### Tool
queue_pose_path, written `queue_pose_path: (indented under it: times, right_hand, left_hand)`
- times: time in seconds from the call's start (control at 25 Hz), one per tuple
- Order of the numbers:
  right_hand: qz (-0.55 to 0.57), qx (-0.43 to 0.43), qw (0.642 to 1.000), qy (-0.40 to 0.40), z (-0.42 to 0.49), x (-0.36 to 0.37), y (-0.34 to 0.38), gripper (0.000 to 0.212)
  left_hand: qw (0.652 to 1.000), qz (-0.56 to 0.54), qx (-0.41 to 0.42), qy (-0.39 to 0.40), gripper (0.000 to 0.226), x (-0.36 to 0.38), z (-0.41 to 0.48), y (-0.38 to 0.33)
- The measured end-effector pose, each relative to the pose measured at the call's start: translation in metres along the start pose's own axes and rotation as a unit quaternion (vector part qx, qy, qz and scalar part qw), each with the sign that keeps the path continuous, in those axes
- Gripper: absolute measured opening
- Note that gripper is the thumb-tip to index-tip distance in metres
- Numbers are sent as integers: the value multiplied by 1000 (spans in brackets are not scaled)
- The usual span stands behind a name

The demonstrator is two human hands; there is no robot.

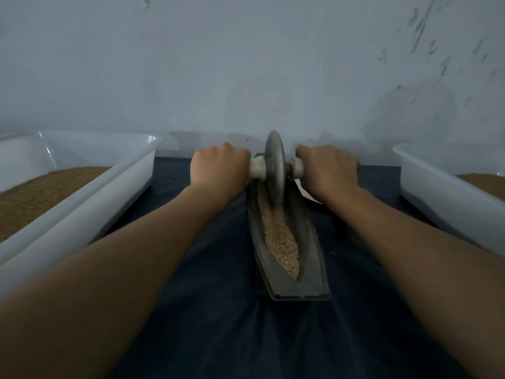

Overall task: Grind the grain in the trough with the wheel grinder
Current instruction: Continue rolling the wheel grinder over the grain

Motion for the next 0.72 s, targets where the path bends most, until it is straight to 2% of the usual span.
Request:
queue_pose_path:
  times: [0.08,0.16,0.28,0.36,0.4,0.48,0.52,0.6,0.72]
  right_hand:
    - [24,-4,999,32,0,2,0,12]
    - [4,-41,999,30,-23,-7,3,13]
    - [-34,-117,992,-42,-63,-26,7,28]
    - [-48,-134,988,-64,-68,-27,7,33]
    - [-56,-125,989,-52,-62,-23,7,33]
    - [-68,-80,994,-36,-34,-10,5,23]
    - [-51,-44,997,-28,-18,-3,2,16]
    - [-16,0,1000,-4,5,5,-2,18]
    - [-7,-26,1000,8,-2,-3,-1,16]
  left_hand:
    - [1000,2,11,12,12,-6,4,-3]
    - [999,-21,32,34,5,-6,-13,7]
    - [995,-42,81,-39,37,-16,-52,27]
    - [993,-35,87,-67,46,-17,-55,29]
    - [995,-31,78,-48,39,-9,-52,28]
    - [999,-26,33,9,9,2,-28,18]
    - [999,-21,19,17,6,5,-10,9]
    - [999,-1,3,50,16,-1,17,-2]
    - [997,-13,14,76,14,-1,10,1]
Point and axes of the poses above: each hand's wrist, its own z-axis towards the middle knuckle, its own x-axis out of the palm, y = z × x, the point moved 3 cm from there along z, towards the middle knuckle, and after that the axes turned 15 degrees about -x, right-handed, at the moved point
